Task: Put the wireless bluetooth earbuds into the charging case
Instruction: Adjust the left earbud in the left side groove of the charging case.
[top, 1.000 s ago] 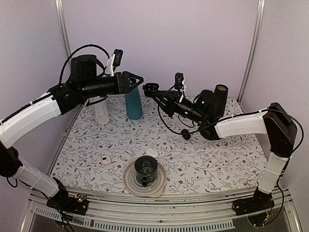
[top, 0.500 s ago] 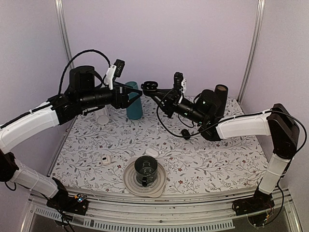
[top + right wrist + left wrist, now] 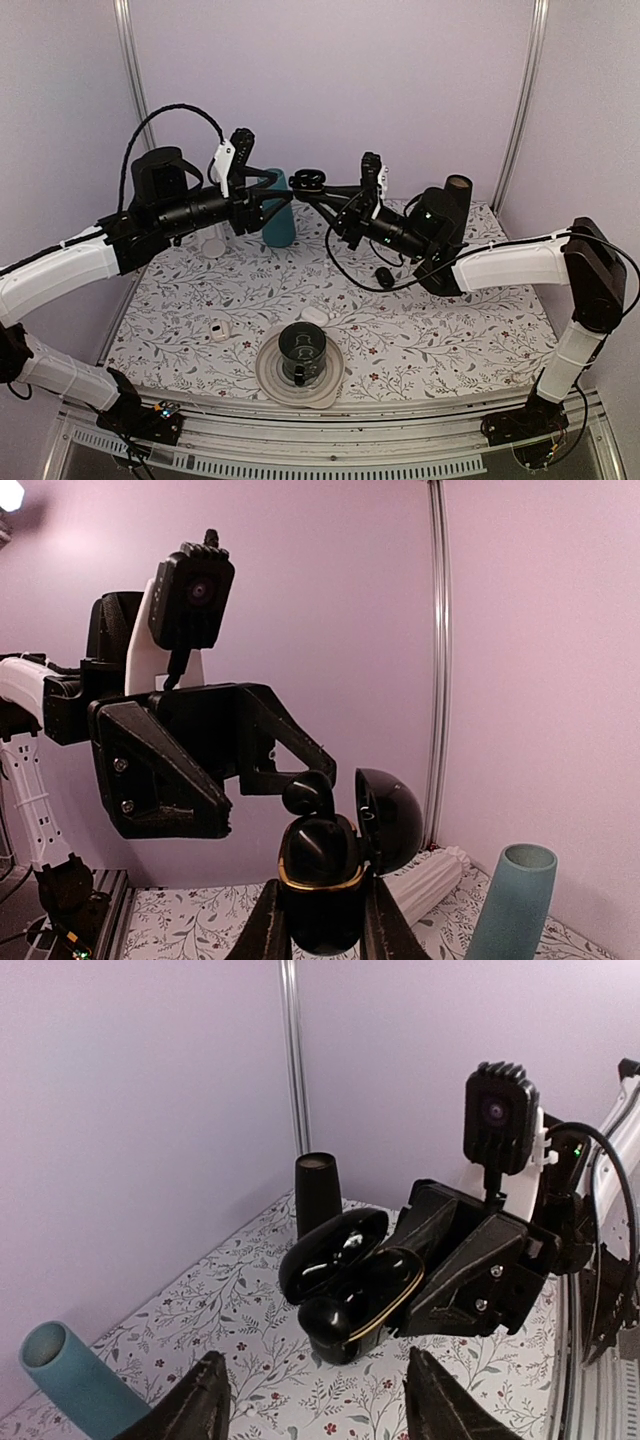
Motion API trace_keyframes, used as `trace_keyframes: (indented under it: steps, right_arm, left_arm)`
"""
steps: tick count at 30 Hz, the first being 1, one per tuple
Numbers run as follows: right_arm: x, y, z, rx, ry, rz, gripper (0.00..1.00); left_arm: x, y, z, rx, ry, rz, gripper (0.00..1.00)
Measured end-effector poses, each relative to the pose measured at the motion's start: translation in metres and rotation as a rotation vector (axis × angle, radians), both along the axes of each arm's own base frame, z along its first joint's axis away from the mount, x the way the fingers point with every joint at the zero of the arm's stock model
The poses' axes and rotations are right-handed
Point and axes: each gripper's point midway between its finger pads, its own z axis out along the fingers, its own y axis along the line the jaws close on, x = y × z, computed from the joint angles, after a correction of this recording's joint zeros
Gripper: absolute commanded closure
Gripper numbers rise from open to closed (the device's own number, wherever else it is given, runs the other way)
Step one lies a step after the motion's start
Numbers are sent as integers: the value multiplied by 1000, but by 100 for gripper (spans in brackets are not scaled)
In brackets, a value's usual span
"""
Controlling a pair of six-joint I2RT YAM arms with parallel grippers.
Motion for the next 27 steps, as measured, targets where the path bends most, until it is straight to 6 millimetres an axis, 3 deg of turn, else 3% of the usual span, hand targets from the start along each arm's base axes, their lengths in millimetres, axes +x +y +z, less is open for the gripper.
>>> trace_keyframes:
  steps: [7, 27]
  right_arm:
    - [-5, 1, 2, -5, -23, 2, 98]
    - [-18, 6, 5, -14, -32, 36, 98]
  left_arm:
    - [-14, -10, 5, 28, -122, -58, 43]
    - [-15, -13, 14, 59, -244, -34, 47]
